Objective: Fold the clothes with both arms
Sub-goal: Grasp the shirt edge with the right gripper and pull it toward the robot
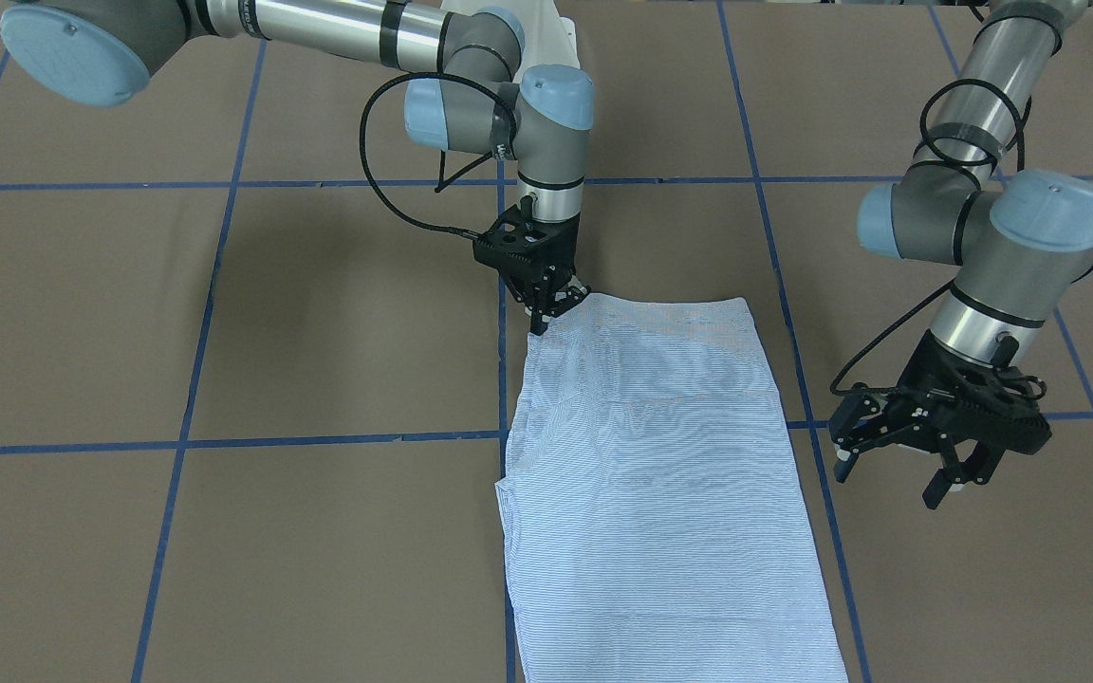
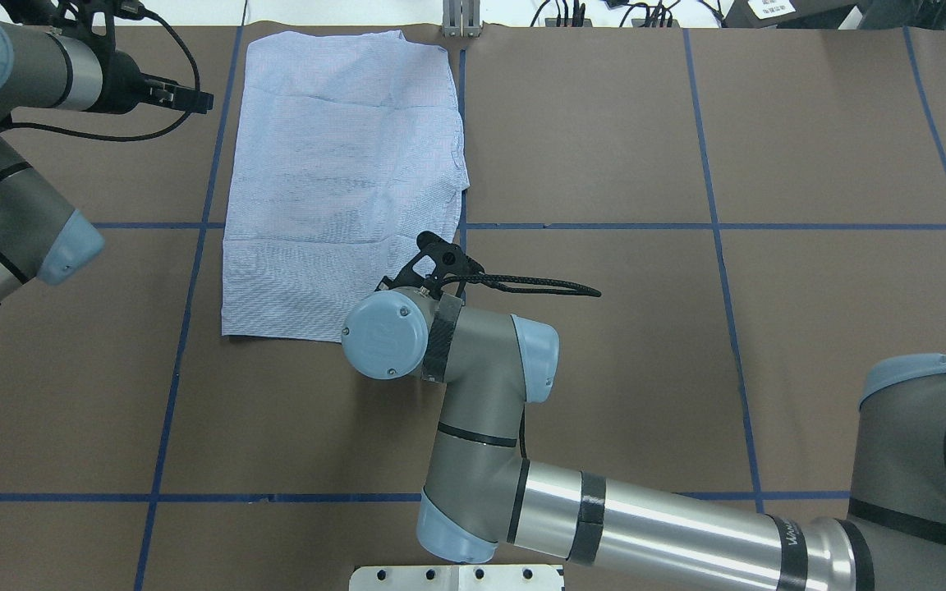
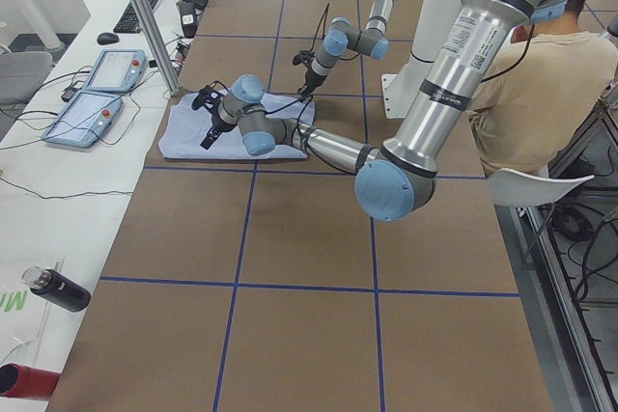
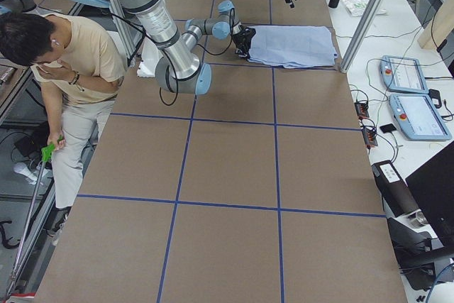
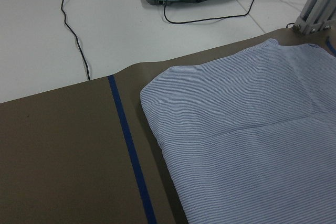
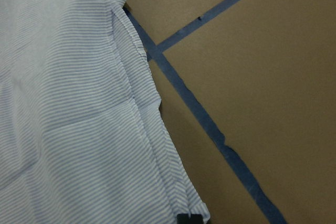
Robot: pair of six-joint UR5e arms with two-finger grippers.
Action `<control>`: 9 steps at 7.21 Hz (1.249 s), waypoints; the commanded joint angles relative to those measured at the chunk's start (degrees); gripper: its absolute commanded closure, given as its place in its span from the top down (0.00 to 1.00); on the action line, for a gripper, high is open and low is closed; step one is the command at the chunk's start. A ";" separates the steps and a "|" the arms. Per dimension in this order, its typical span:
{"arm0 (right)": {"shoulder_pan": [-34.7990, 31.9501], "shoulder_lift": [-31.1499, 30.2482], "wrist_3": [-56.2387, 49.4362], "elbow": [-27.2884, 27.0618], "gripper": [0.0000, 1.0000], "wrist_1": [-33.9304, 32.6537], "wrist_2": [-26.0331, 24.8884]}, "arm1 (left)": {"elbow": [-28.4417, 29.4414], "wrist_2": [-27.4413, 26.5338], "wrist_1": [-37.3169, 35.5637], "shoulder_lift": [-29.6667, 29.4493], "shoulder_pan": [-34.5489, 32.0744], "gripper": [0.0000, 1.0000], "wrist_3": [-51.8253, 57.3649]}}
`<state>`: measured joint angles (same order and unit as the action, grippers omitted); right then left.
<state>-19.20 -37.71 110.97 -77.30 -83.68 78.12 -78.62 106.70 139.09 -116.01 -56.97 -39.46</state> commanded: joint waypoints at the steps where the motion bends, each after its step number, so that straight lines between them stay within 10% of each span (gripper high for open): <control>1: -0.84 -10.90 -1.28 -14.19 0.00 -0.87 0.36 | 0.05 0.00 0.04 -0.10 0.02 1.00 0.00; 3: 4.22 -21.92 -0.49 -26.37 0.00 -0.95 -5.22 | -0.04 0.00 -0.05 -0.10 0.11 1.00 0.00; 6: 11.62 -24.43 5.03 -30.10 0.00 -2.88 -11.93 | -1.43 0.18 0.04 -0.19 1.85 1.00 -7.75; 9: 11.91 -24.69 5.31 -31.33 0.00 -4.03 -12.03 | -22.11 -1.30 -0.49 12.76 17.45 1.00 -30.41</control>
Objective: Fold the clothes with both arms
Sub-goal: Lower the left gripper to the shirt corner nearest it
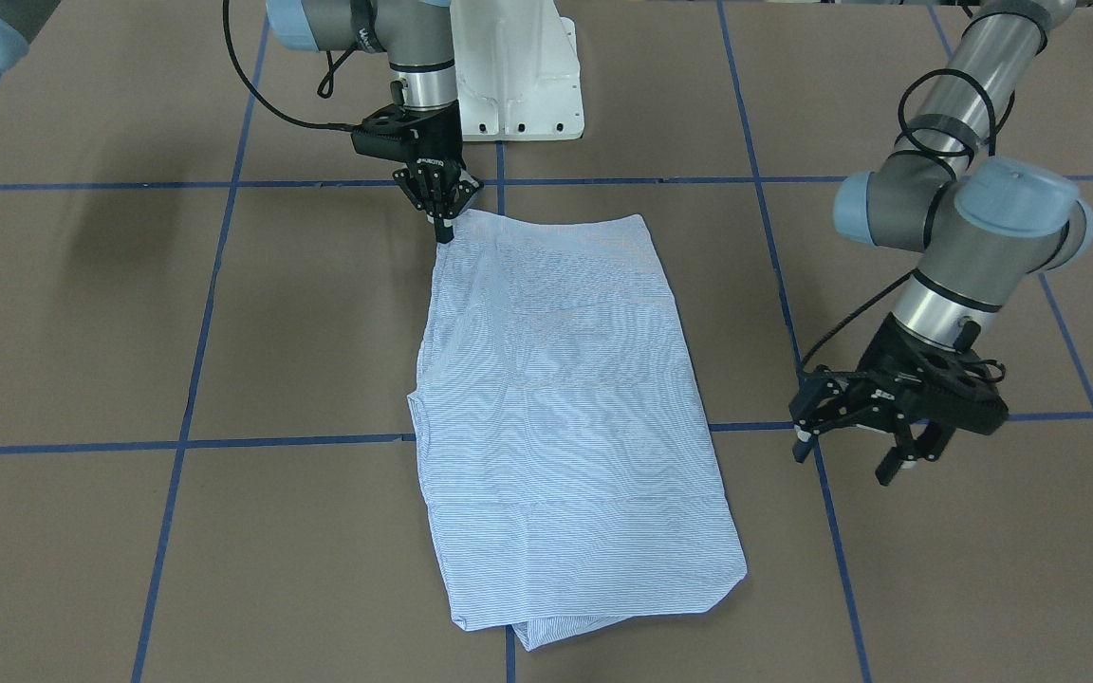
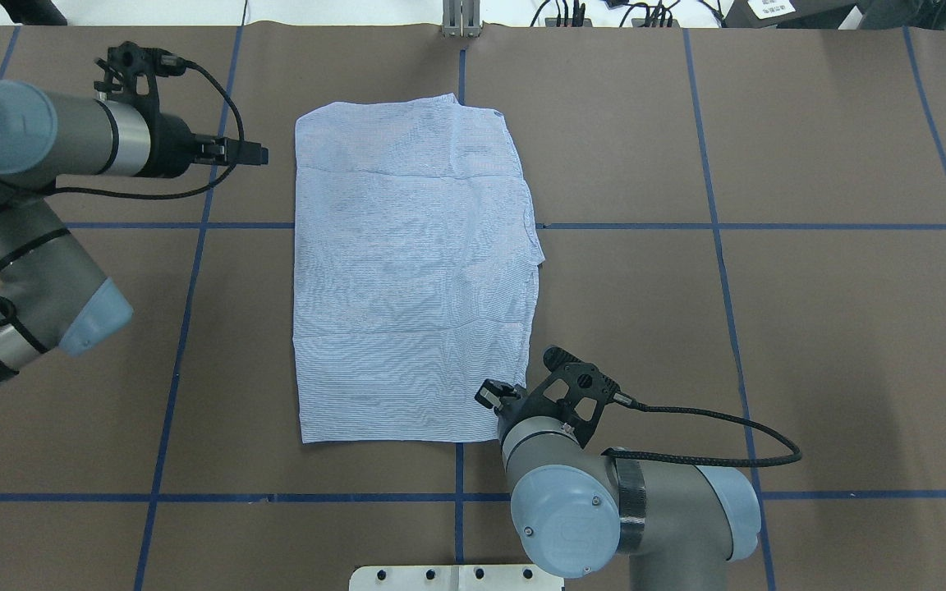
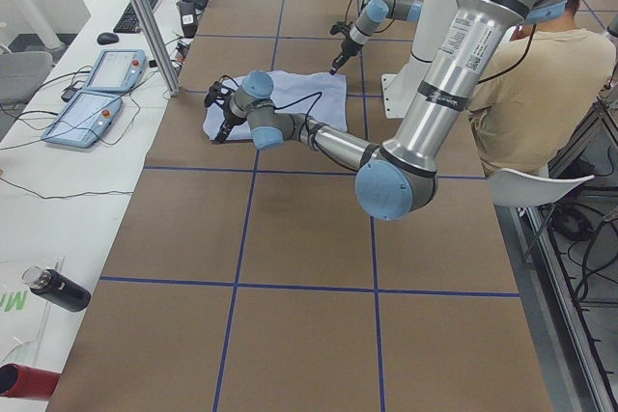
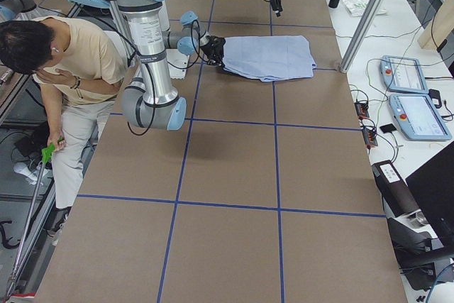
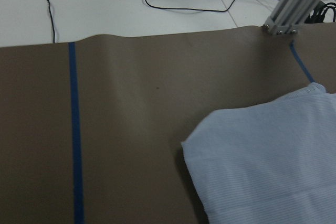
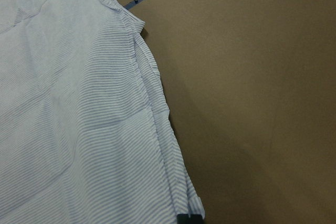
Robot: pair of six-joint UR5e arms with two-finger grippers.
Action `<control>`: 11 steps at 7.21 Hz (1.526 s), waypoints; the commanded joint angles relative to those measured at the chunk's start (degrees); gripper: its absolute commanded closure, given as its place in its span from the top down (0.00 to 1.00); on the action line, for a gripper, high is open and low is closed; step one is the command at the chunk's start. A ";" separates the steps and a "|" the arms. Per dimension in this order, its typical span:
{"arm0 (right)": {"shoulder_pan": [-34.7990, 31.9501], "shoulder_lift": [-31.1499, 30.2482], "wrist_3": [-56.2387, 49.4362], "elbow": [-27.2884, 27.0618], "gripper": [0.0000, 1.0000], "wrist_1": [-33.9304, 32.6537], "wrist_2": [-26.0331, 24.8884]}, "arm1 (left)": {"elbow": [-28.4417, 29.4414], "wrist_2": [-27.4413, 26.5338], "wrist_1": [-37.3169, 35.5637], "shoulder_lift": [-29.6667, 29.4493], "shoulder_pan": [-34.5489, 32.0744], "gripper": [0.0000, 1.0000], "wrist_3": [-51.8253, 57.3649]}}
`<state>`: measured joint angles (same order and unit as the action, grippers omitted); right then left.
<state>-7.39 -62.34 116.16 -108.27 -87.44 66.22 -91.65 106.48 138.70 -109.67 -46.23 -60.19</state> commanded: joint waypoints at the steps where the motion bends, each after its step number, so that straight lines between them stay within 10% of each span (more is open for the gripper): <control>1: 0.09 -0.15 0.12 -0.36 0.00 -0.27 -0.82 | -16.12 -7.72 -0.09 12.58 13.38 1.00 -16.91; 4: 0.09 -0.41 0.12 -0.45 0.00 -0.18 -1.00 | -18.83 -25.68 -0.35 15.45 29.49 0.89 -44.86; 6: 0.09 -0.32 0.04 -0.45 0.00 -0.27 -1.35 | -18.31 -25.80 -0.62 15.19 30.76 0.67 -52.73; 11: 0.18 -0.24 0.12 -0.54 0.00 -0.18 -1.53 | -17.78 -25.54 -6.16 13.17 35.41 0.67 -52.05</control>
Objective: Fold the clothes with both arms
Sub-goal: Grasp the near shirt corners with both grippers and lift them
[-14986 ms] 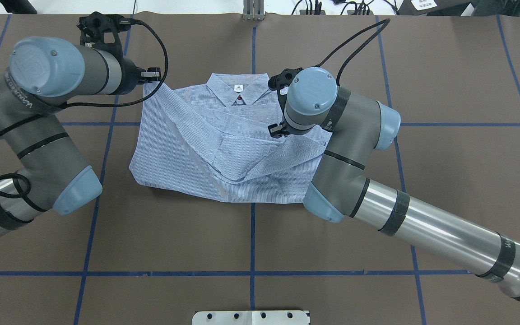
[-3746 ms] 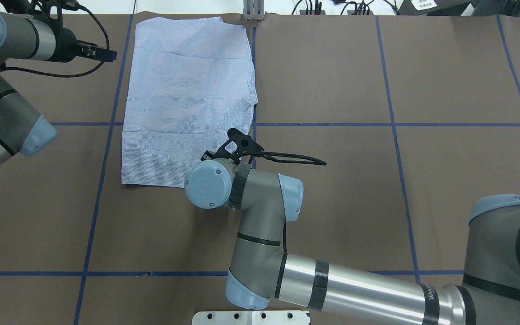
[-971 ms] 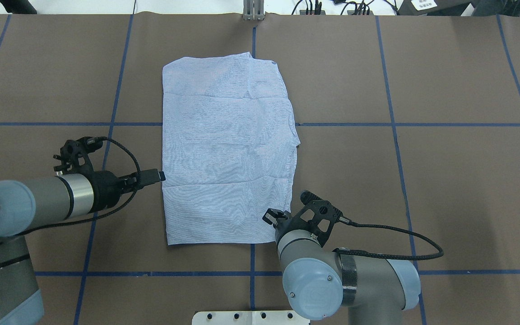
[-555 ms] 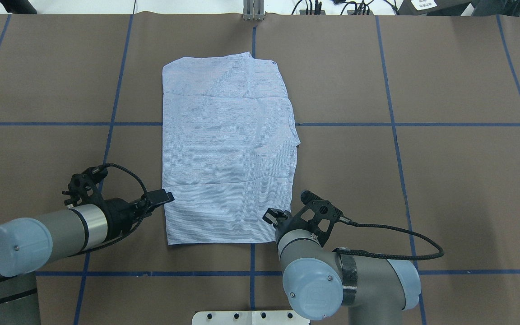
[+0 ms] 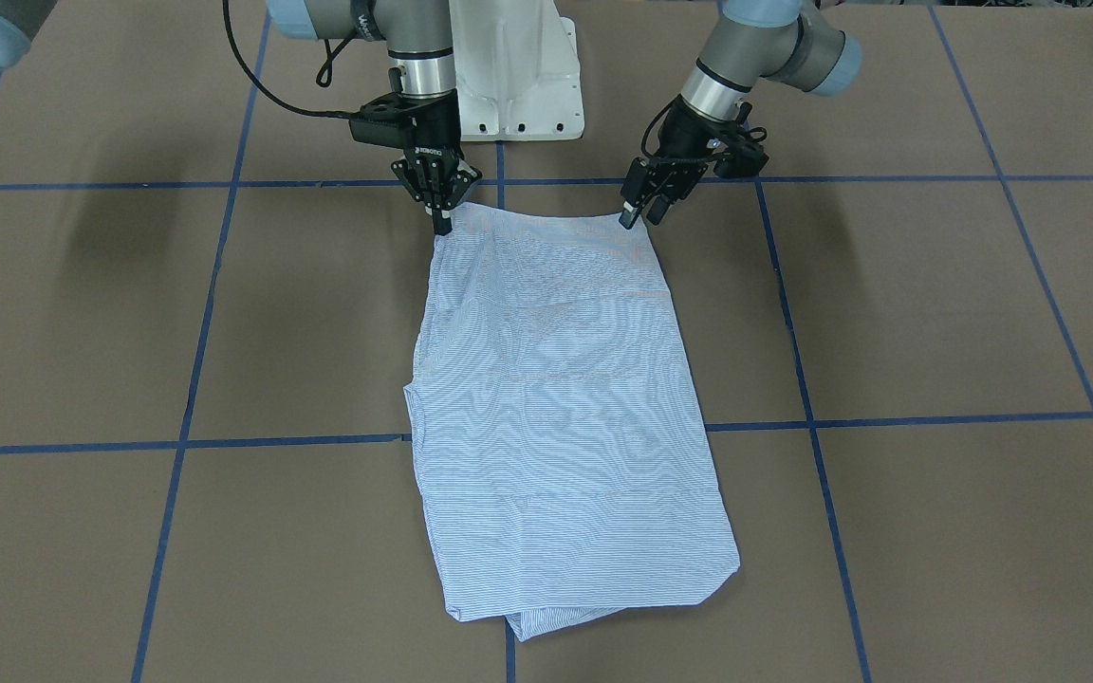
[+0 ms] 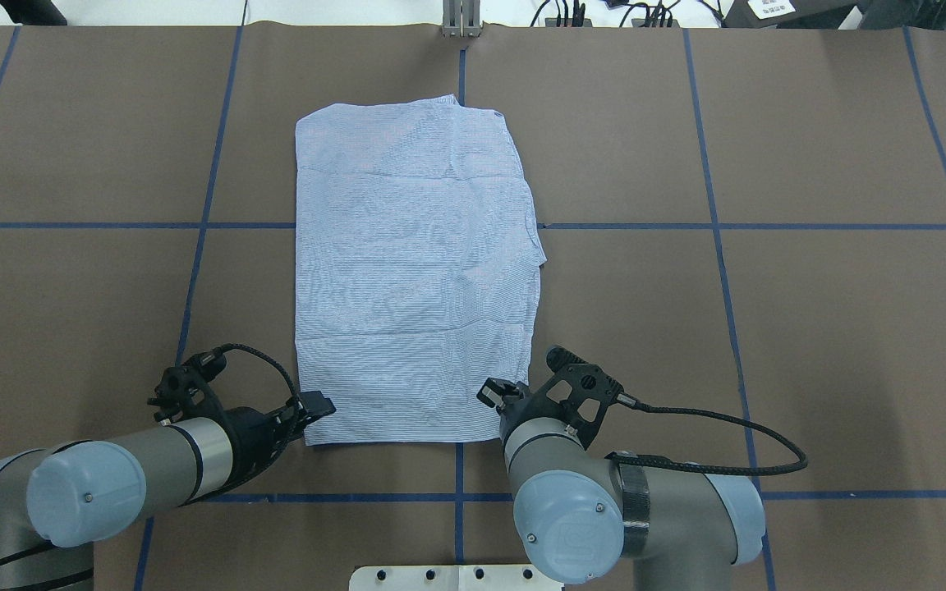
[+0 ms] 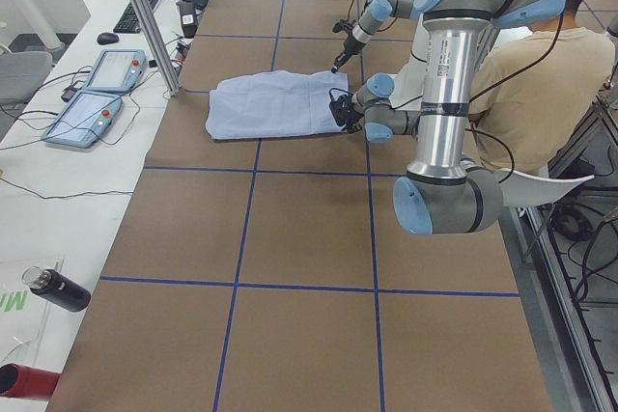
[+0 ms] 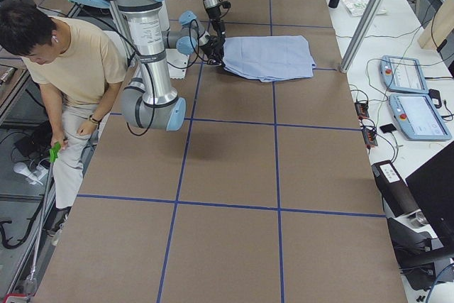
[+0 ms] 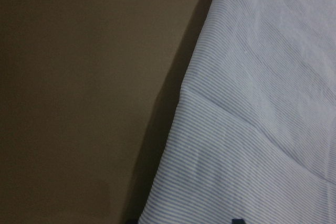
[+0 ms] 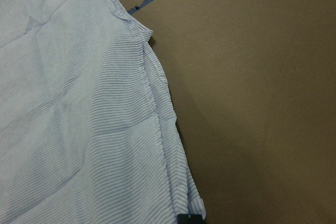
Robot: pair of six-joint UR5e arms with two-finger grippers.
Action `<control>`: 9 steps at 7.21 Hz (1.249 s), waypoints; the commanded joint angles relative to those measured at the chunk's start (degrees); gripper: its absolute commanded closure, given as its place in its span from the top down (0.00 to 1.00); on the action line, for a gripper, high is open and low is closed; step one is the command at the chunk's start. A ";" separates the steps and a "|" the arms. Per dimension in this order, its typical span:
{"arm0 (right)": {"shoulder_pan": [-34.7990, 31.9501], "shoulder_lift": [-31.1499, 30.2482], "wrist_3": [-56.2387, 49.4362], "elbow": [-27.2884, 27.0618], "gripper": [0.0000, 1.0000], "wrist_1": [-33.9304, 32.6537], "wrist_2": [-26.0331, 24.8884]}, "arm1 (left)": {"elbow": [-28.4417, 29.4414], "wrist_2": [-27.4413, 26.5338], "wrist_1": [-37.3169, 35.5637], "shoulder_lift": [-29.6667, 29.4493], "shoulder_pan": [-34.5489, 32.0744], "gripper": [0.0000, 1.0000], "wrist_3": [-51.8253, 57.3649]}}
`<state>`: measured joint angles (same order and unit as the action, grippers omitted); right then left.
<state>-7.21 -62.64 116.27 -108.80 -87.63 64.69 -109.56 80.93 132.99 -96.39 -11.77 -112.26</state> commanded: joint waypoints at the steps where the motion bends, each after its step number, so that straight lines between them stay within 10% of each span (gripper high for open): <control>1: 0.09 0.23 -0.08 -0.01 0.00 0.00 0.00 | 0.31 0.02 -0.54 -0.12 1.05 0.67 0.02; 9: 0.09 0.06 0.00 -0.45 0.00 0.00 -0.09 | 1.63 0.02 -1.95 -0.64 1.13 0.51 0.02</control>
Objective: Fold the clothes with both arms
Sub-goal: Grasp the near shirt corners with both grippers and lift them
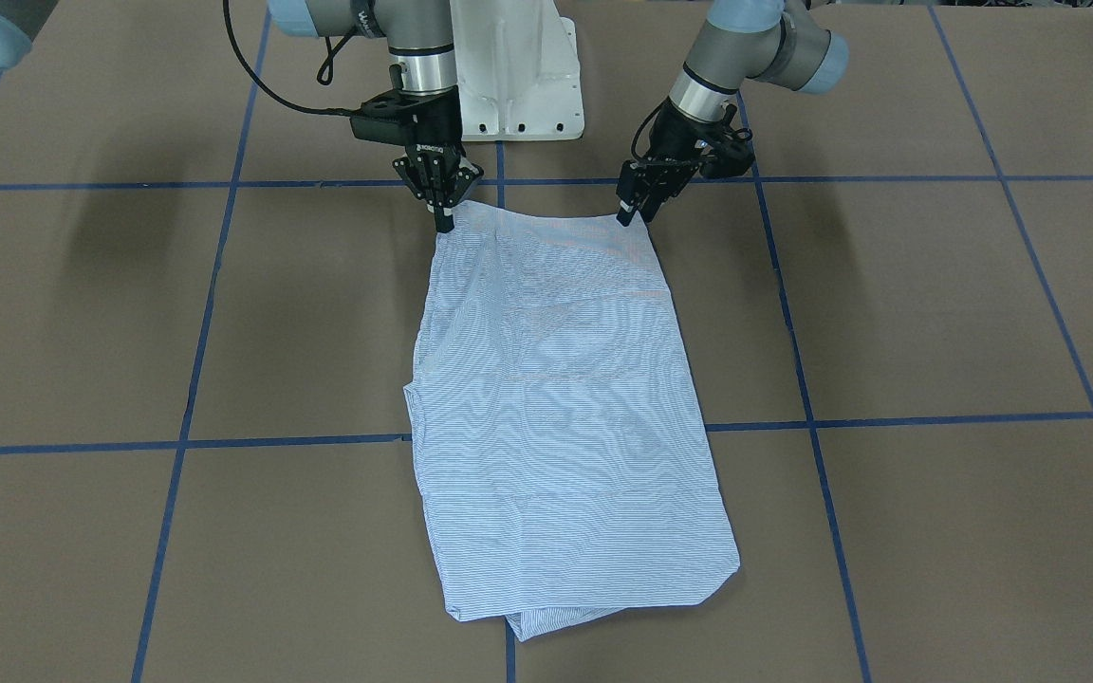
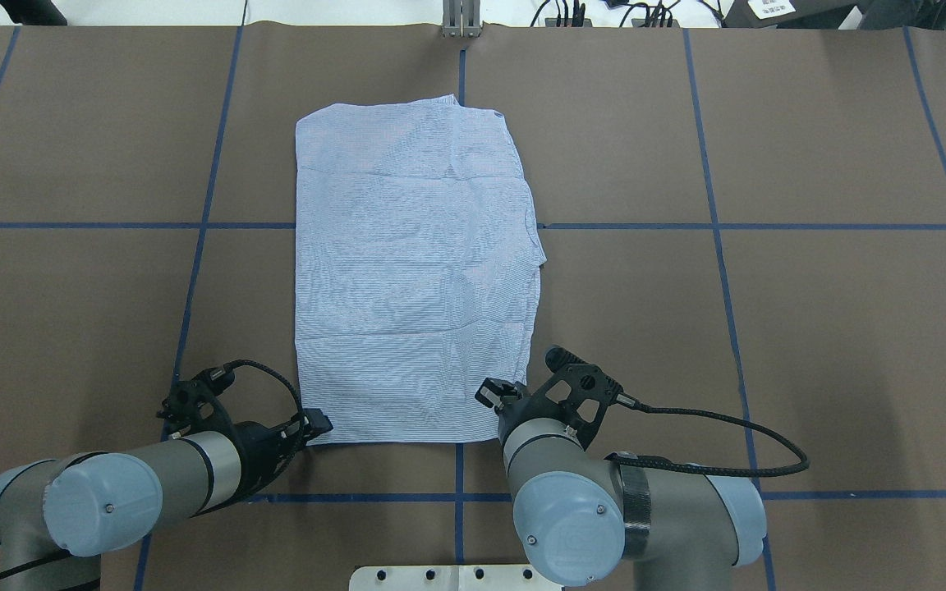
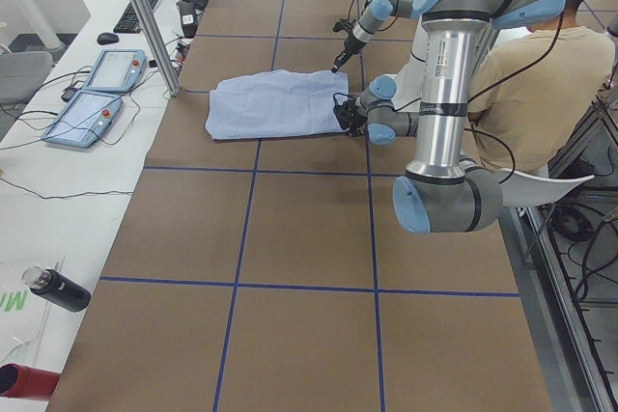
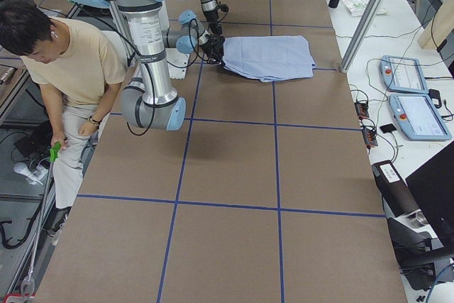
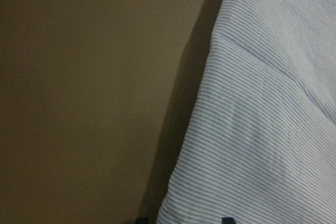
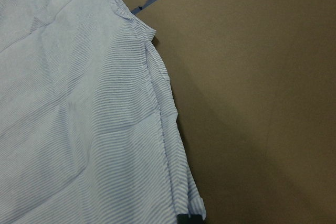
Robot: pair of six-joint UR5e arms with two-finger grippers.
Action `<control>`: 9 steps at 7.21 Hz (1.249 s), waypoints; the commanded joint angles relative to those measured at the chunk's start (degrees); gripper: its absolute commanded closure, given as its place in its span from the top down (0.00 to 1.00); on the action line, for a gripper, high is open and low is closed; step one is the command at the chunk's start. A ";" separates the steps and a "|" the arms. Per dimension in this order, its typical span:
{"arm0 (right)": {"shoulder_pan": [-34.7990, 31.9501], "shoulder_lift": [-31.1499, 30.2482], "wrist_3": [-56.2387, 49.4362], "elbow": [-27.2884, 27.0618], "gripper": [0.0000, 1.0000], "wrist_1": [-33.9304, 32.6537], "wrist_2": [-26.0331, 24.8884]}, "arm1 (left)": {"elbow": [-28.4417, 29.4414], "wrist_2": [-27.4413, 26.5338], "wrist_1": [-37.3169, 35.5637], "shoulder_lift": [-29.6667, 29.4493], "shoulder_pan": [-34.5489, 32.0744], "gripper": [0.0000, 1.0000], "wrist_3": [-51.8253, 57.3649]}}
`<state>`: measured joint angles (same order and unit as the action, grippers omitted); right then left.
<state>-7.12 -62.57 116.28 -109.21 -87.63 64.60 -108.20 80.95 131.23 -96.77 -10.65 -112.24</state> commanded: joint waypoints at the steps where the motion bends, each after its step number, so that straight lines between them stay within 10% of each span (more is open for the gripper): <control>1: 0.00 -0.01 0.00 -0.04 0.00 0.00 0.00 | 0.27 0.00 -0.19 -0.52 0.02 0.34 0.00; 2: 0.00 -0.01 0.00 -0.04 0.00 0.00 0.00 | 0.27 0.00 -0.19 -0.96 0.02 0.00 0.00; 5: 0.87 -0.27 0.00 -1.96 0.00 -0.09 -0.35 | -1.73 -0.17 -0.10 -0.79 -0.16 0.00 0.00; 9: 11.60 -7.22 2.10 -24.79 0.00 -13.13 -5.63 | -21.10 0.96 -8.74 0.44 0.63 0.00 0.09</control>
<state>2.60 -69.24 117.55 -127.76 -95.13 59.53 -122.39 81.18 127.96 -96.45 -10.25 -112.22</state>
